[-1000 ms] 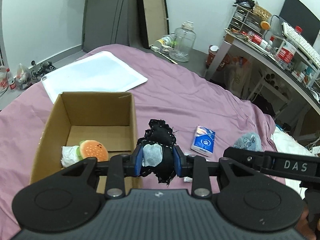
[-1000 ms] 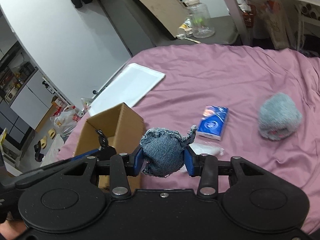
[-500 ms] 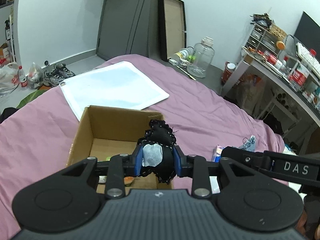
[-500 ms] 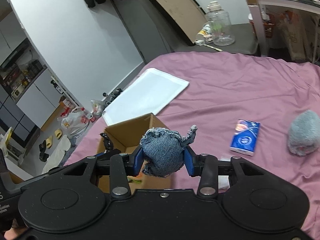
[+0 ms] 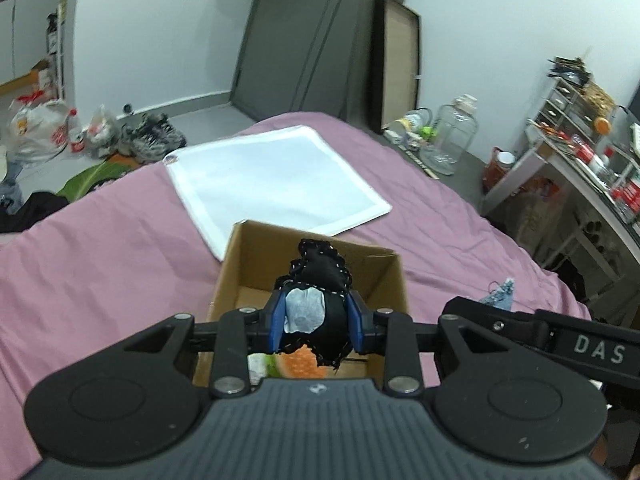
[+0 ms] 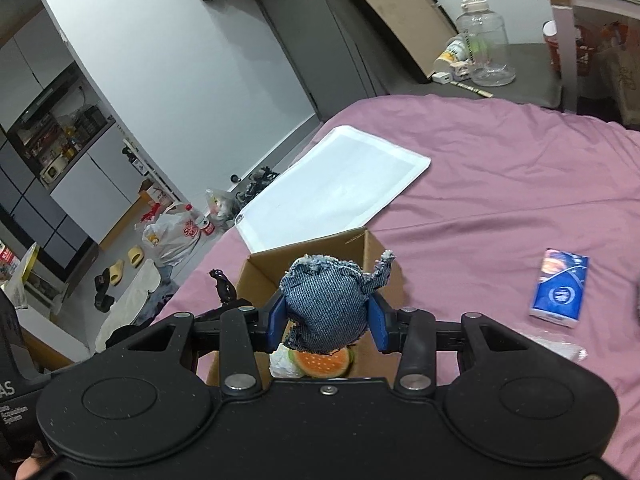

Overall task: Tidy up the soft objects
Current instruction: 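Carry both plushes over the box and open both tools to drop them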

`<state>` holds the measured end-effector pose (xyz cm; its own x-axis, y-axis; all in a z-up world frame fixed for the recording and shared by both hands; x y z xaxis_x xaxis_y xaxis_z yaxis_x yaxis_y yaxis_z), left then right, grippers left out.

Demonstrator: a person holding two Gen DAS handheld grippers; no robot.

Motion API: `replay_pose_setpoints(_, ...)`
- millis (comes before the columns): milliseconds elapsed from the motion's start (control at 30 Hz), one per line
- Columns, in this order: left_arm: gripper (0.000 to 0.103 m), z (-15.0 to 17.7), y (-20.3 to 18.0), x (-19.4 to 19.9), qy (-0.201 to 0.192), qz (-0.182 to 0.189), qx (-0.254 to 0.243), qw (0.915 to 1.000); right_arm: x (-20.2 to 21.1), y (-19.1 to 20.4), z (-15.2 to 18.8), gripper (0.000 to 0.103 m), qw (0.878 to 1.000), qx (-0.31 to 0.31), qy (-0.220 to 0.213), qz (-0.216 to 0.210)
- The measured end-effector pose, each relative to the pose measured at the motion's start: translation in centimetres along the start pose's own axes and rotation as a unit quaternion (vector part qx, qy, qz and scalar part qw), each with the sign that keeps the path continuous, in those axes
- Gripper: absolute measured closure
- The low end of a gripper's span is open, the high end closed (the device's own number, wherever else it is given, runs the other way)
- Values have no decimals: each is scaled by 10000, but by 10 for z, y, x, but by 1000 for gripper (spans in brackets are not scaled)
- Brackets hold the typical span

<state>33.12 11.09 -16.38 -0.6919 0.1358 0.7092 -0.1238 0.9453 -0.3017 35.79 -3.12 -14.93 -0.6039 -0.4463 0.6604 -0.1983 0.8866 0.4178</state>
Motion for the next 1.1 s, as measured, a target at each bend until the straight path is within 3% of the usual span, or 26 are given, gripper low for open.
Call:
replay_pose_setpoints(400,70,-2,25,-27,98,69,355,9993,-32,7,1,62,9999,-13,153,22)
replay_pose_setpoints(500,66,-7,28,-27,16,155,541,9984,-36,9,1,62,9998,-27,181,23)
replay_pose_setpoints(600,52,-12,35,-25,-102,36,743,9972,-39,10,1,62,9998,-47,194,27)
replay_pose_setpoints(733,52,-14,42,-23,-123,-21,931,9956,-44,9,0,61,9997,-129,204,8)
replay_pose_setpoints(833,51,-13,40,-22,-78,-40,918,9957,-44,10,-2,54,9996,-252,140,-69)
replay_pose_setpoints(900,51,-13,38,-21,-75,-41,866,9962,-41,9,-4,41,9996,-274,100,10)
replay_pose_setpoints(1000,50,-13,33,-17,-97,-23,772,9970,-30,3,-5,39,9996,-244,-5,134)
replay_pose_setpoints(1100,40,-12,27,-13,-131,-5,689,9975,-18,-6,-4,39,9995,-252,-48,187)
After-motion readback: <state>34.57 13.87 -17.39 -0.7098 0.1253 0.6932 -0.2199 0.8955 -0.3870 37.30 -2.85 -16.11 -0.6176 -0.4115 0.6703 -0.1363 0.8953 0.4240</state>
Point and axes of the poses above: each gripper's, at about its wrist camera, not at the fingertips, and x roughly against the way its jaws point, y to its left, z to its underside, the point moved 9 cm from there along -x, roughly the way its jaws point, and after that the axes turned 2 degrees about y, right-handed, at the moved point
